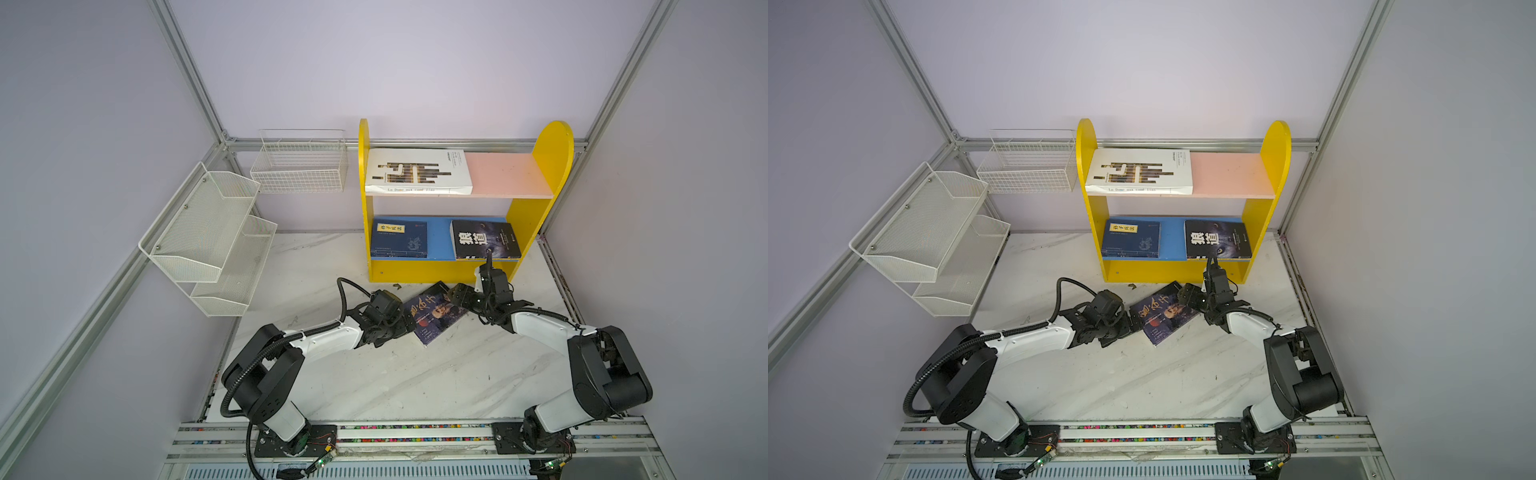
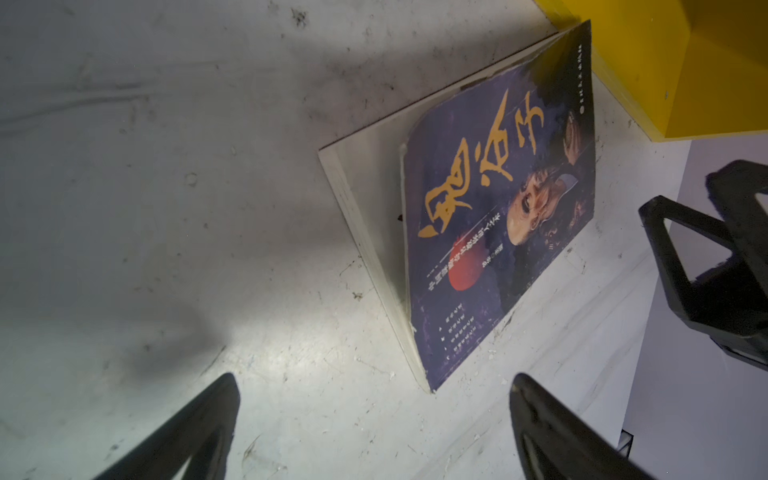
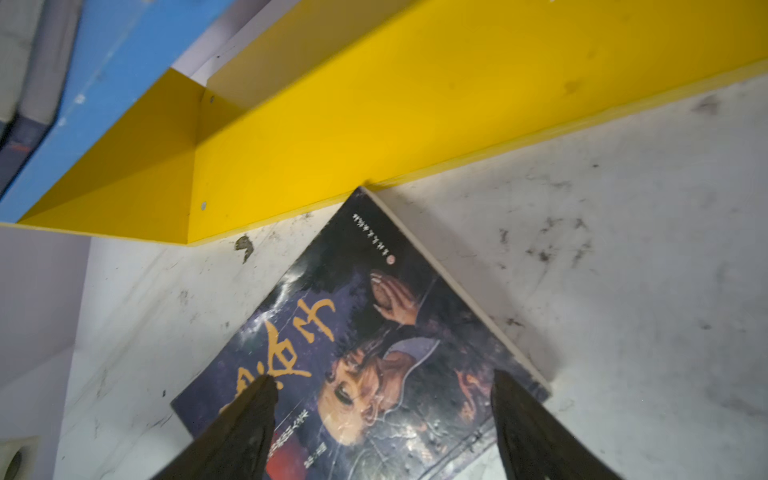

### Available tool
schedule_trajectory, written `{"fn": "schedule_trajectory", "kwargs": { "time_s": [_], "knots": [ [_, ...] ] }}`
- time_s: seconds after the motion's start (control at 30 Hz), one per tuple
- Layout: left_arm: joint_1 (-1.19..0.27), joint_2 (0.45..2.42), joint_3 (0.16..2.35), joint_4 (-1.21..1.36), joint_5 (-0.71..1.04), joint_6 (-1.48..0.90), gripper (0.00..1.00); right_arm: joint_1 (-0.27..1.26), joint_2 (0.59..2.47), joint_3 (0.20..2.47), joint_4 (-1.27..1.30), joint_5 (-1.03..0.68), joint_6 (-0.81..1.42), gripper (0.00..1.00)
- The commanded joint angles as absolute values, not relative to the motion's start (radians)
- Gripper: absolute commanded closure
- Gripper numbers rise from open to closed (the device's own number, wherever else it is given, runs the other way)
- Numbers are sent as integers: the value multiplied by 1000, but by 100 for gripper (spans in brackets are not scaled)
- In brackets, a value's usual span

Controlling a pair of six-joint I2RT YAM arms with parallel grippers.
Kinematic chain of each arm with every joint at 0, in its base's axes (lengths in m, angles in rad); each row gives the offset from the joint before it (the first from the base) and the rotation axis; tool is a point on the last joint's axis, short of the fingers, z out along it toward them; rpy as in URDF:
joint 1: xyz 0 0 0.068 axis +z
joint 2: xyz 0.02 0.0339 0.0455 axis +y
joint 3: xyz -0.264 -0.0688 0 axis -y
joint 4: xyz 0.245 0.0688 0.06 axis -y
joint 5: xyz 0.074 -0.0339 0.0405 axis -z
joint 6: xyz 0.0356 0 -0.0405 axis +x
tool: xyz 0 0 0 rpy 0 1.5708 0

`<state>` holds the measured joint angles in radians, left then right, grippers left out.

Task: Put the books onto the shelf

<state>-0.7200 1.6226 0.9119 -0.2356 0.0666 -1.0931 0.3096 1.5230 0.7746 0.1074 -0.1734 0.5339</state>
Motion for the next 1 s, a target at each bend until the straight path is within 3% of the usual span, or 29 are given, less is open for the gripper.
{"fn": "schedule_trajectory", "kwargs": {
  "time_s": [0.0, 0.33, 0.57, 0.77, 0.97],
  "knots": [
    [-712, 1684, 1001, -227, 103, -1109, 0, 307, 1523, 768, 126, -105, 545, 17],
    [-664, 1794, 1058, -168, 189, -1092, 3, 361, 1591, 688, 146, -252, 583, 21],
    [-609, 1812, 1064, -156, 222, -1047, 4, 480, 1318, 604, 7, -270, 659, 22],
    [-584, 1818, 1091, -193, 236, -994, 5, 479, 1083, 573, -78, -63, 692, 14],
    [-584, 1806, 1086, -209, 249, -986, 5, 470, 1309, 690, 2, 46, 609, 9]
  ]
}}
